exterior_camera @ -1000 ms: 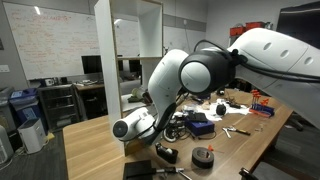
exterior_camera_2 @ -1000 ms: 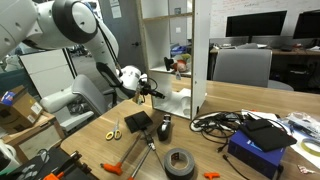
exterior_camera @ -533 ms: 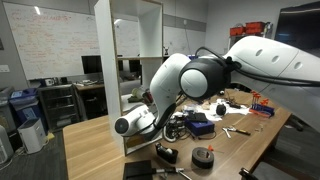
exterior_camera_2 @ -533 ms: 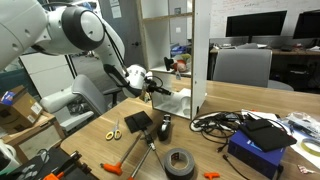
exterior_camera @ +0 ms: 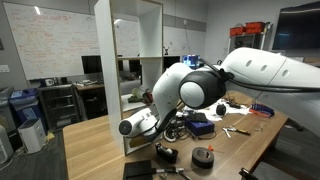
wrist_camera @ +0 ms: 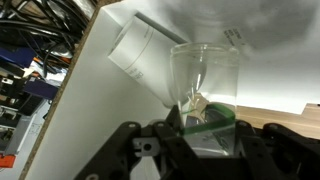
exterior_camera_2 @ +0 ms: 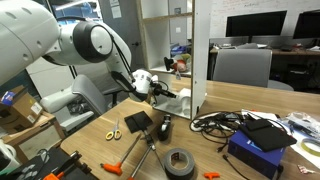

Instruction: Pick up the plastic cup from the table and put it in the bottom compartment of the cabinet.

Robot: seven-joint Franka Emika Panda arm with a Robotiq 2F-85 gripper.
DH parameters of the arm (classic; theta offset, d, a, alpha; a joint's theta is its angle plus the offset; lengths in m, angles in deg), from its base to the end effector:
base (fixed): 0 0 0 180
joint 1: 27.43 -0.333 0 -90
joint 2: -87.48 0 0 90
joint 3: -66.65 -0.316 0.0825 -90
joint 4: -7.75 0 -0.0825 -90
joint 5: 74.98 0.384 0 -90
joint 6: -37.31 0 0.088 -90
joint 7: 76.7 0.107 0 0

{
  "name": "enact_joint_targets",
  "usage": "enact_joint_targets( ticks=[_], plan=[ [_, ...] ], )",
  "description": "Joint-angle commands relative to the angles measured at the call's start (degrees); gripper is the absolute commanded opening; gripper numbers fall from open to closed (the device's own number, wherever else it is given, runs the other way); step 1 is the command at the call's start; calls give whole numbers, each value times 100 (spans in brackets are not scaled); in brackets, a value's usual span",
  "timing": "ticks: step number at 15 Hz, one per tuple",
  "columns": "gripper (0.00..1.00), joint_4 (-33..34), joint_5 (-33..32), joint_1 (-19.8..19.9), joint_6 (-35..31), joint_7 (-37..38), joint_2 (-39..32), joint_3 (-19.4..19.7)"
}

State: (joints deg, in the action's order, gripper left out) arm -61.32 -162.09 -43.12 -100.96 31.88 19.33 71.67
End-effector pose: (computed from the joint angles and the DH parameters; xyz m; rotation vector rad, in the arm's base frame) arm 0.7250 0.1487 0.0488 2.3219 -0.4737 1.1582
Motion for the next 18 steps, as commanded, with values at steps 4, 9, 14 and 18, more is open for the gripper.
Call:
enact_joint_targets(
  ticks=[4, 9, 14, 18],
  plan=[
    [13, 856, 118, 165, 158, -372, -527, -138],
    [13, 1100, 265, 201, 118, -441, -775, -157],
    [13, 1300, 304, 171, 135, -471, -915, -125],
    [49, 1393, 481, 176, 152, -601, -964, -142]
  ],
)
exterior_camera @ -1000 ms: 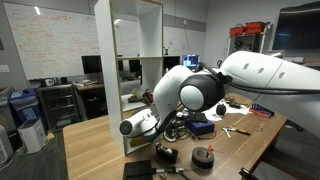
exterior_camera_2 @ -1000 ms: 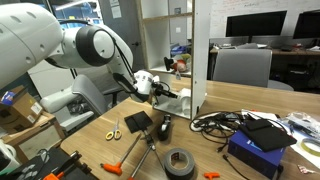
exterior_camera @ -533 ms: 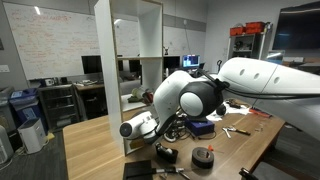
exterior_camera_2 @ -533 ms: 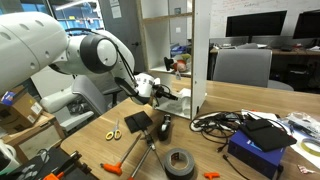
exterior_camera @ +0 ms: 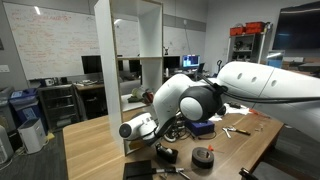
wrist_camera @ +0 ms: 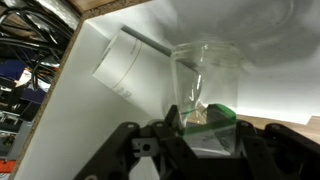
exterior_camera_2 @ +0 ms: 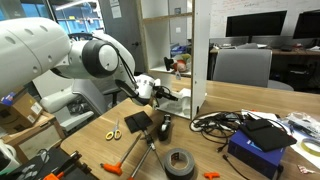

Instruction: Pick up the plastic cup from the table and put it in the bottom compartment of the cabinet.

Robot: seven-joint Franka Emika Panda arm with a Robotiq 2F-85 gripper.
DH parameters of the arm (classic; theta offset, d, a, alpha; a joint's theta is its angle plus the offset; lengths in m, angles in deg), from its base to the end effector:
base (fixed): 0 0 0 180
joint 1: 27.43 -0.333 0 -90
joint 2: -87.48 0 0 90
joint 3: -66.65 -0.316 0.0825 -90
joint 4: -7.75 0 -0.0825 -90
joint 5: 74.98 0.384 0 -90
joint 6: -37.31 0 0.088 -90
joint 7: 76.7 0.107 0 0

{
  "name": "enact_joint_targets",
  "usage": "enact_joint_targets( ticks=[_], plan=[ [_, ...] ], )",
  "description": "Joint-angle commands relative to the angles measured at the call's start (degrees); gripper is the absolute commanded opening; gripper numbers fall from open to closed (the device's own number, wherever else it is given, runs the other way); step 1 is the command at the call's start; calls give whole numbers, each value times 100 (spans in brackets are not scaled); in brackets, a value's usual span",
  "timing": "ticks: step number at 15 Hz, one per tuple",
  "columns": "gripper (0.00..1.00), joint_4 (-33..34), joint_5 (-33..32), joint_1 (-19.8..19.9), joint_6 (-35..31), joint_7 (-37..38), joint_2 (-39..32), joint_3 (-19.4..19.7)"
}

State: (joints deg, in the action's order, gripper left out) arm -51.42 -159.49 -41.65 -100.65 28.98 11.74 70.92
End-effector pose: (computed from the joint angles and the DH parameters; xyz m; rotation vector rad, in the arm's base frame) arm 0.7413 0.1438 0.0218 2.3227 -0.5045 1.1535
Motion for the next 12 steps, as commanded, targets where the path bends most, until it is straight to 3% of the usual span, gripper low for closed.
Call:
enact_joint_targets(
  ticks=[1, 7, 12],
  plan=[
    [50, 390, 224, 43, 128, -317, -191, -85],
    [100, 425, 273, 33, 149, -375, -197, -79],
    [100, 347, 303, 21, 175, -413, -144, -78]
  ],
)
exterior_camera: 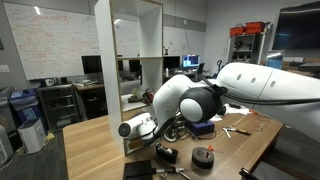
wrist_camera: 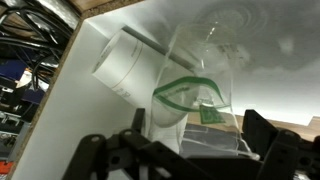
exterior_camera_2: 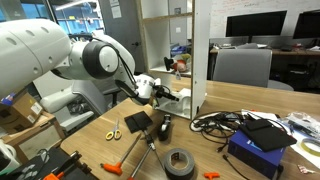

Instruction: Pick up the plastic cup from the table and put it in the bottom compartment of the cabinet.

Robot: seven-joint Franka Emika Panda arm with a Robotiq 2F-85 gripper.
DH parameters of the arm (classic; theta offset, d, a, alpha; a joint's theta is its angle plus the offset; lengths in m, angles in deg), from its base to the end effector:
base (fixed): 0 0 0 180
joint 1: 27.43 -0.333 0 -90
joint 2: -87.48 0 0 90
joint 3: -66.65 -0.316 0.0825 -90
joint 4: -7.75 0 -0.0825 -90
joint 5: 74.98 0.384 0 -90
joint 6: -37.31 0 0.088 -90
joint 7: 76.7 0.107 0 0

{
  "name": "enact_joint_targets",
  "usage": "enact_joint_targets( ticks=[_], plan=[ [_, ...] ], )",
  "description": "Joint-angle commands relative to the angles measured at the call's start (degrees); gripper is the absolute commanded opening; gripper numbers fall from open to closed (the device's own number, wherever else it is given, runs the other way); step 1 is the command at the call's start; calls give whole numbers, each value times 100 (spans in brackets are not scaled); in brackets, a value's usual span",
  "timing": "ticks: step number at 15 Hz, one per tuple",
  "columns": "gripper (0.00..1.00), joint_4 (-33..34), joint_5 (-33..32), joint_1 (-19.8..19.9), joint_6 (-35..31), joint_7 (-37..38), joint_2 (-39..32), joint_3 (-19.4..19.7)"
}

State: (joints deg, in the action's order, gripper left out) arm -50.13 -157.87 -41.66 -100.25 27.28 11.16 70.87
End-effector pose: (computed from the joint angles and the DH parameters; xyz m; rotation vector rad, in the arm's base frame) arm 0.7447 0.1449 0.0237 2.3226 -0.5097 1.1405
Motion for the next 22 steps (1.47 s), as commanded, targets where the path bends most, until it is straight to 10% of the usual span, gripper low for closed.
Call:
enact_joint_targets(
  ticks=[1, 11, 22],
  plan=[
    [100, 169, 142, 17, 151, -260, -52, -73],
    [100, -949, 589, 20, 241, -672, 841, -344],
    [100, -3650, 1544, -6, 606, -1277, 3207, -798]
  ],
)
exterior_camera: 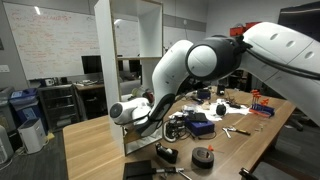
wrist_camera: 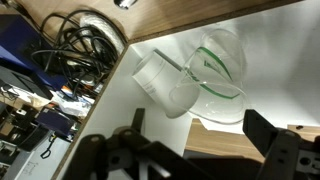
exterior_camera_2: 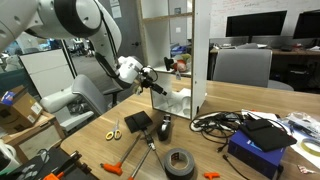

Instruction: Pick up the plastic cup from the table and put it in the bottom compartment of the cabinet.

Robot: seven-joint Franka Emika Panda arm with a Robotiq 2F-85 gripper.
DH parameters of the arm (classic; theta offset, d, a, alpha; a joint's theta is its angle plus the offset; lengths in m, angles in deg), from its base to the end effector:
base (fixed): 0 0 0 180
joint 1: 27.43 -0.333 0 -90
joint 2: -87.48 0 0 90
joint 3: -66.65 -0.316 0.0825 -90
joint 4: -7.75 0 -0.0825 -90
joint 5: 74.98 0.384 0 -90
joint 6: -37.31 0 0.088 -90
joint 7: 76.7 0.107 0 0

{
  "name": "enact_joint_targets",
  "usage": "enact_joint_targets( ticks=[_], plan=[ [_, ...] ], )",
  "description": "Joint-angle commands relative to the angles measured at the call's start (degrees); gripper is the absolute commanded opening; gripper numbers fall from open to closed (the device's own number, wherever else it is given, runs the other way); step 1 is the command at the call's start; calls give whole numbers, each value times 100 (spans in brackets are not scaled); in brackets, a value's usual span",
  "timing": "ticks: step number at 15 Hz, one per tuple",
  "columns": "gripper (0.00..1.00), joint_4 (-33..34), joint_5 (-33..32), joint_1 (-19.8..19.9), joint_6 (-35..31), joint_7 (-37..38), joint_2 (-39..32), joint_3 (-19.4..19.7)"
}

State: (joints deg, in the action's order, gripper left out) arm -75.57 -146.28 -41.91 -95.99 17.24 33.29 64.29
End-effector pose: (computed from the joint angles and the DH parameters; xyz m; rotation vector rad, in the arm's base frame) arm 0.6889 0.1859 0.1183 2.4487 -0.5267 0.8475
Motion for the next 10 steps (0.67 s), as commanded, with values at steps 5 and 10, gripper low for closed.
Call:
enact_joint_targets(
  ticks=[5, 10],
  plan=[
    [100, -2527, 1756, 236, 351, -1548, 2374, -613],
    [100, -4051, 3656, 491, -105, -3398, 3842, -953]
  ],
)
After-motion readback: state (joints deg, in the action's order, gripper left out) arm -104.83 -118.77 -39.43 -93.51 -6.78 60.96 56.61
